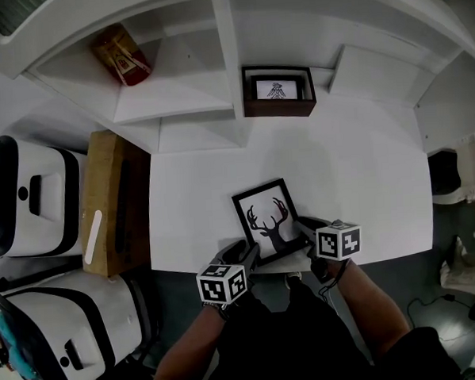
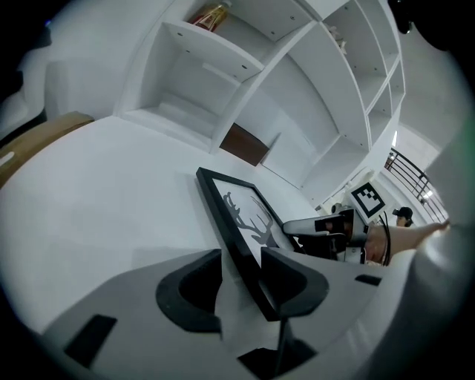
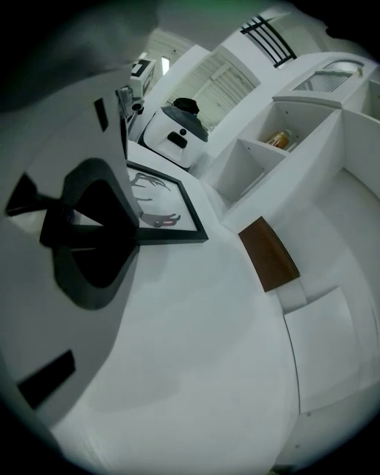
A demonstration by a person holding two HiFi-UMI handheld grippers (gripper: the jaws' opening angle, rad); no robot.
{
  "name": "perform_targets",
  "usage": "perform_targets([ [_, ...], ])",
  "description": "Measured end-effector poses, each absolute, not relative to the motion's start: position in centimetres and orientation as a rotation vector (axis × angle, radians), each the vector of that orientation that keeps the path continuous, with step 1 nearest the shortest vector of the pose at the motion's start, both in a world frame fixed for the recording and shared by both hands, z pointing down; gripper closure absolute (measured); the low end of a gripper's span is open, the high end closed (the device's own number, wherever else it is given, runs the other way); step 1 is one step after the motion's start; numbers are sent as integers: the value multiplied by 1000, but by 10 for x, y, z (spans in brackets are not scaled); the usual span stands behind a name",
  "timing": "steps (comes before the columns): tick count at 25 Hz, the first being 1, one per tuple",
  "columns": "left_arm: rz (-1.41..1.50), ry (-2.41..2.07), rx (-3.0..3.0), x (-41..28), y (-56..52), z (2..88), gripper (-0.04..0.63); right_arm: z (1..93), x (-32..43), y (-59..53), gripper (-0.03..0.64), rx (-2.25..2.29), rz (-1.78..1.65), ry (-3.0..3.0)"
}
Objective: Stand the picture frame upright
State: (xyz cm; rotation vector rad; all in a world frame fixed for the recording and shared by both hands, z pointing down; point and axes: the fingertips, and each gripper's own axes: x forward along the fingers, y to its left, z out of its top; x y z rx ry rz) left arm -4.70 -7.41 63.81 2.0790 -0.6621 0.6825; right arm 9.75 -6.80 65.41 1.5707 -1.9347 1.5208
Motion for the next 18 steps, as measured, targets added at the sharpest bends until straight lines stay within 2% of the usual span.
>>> perform_targets([
  [13,566,-608,2005,-13,-92,636,428,653,94,-70,554,1472,1676,-1985],
  [18,525,-573,1971,-6,-96,635,450,653,97,-71,554,1476,1702,-1983],
])
